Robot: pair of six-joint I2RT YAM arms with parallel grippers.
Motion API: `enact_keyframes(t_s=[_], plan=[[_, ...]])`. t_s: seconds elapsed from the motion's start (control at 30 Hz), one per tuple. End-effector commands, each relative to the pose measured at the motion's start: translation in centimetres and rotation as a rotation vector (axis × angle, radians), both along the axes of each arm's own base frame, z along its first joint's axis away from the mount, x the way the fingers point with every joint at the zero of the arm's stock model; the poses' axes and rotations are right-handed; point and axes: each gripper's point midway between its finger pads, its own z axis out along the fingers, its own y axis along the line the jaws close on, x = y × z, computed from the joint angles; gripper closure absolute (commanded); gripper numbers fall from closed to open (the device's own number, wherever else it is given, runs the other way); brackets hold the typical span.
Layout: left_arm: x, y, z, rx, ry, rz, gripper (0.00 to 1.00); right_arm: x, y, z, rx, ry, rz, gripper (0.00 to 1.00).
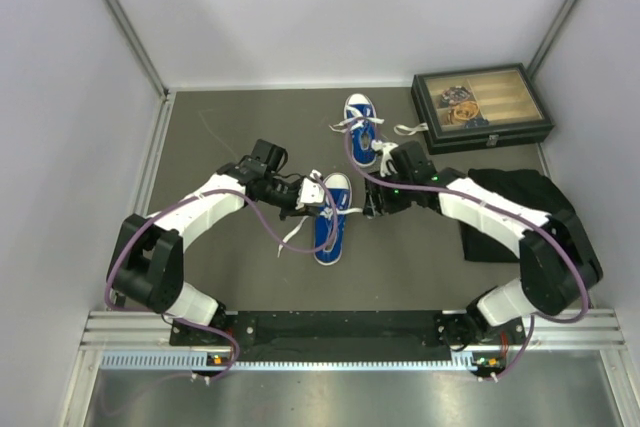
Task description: Tie the shoes
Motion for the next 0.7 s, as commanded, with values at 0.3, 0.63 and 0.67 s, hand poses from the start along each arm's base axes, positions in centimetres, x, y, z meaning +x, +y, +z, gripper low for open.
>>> enact_keyframes(t_s=[0.3,0.63,0.67], plan=[[-0.1,-0.6,1.4,-0.055,-0.019,-0.021,1.0,2.1,-3.6,-0.5,-0.008,0.095,-0.395,0.41],[0.1,-0.7,1.5,-0.063,-0.019,-0.012,1.0,0.8,-1.1,-2.8,-0.208,0.121,-0.452,0.42],[0.0,-0.7,1.5,-0.061,-0.017,-0.012,1.0,0.9,-1.3,-3.8,-0.238,0.132,-0.477,0.42]])
